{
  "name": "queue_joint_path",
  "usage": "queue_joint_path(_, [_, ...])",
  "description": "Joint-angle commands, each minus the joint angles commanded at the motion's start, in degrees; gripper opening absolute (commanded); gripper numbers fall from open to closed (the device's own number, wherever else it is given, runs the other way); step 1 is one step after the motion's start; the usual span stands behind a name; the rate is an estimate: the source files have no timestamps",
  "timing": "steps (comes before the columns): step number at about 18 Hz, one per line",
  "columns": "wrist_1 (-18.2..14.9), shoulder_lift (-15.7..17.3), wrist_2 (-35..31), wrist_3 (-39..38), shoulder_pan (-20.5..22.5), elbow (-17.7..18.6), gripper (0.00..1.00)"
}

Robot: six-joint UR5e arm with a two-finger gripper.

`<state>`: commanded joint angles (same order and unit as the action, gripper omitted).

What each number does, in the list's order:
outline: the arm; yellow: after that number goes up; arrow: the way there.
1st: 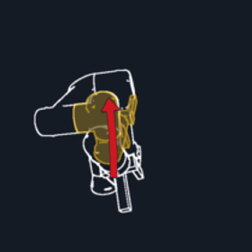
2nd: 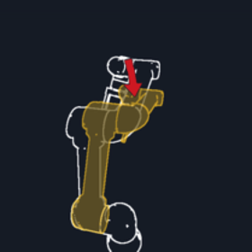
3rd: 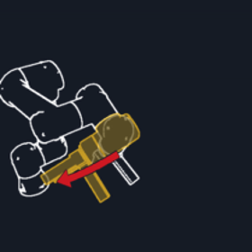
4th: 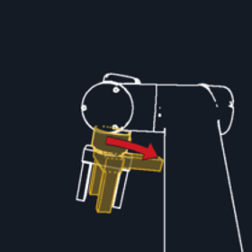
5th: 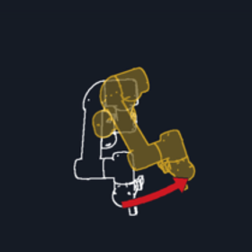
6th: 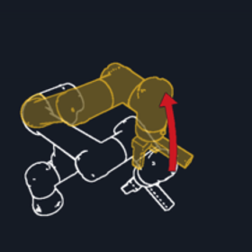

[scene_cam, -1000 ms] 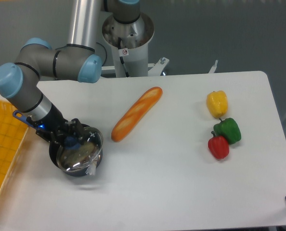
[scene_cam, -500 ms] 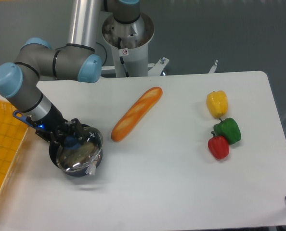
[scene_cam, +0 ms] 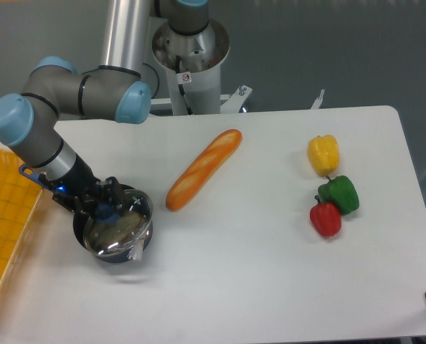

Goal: Close the pot lid

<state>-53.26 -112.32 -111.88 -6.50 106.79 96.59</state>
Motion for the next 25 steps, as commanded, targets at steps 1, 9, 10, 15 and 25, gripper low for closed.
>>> queue_joint_path(1, [0.0, 0.0, 0.0, 0.0, 0.0, 0.0, 0.57])
queue_joint_path(9, [-0.1, -0.1, -0.1, 0.0, -0.1, 0.1, 0.57])
queue_joint_path(10, [-0.1, -0.1, -0.1, 0.0, -0.1, 0.1, 0.58])
queue_joint_path(15, [-0.1, 0.1, -0.1, -0.2, -0.1, 0.3, 0.59])
queue_joint_path(25, [-0.2, 0.4, 2.7, -0.4, 0.0, 0.0, 0.59])
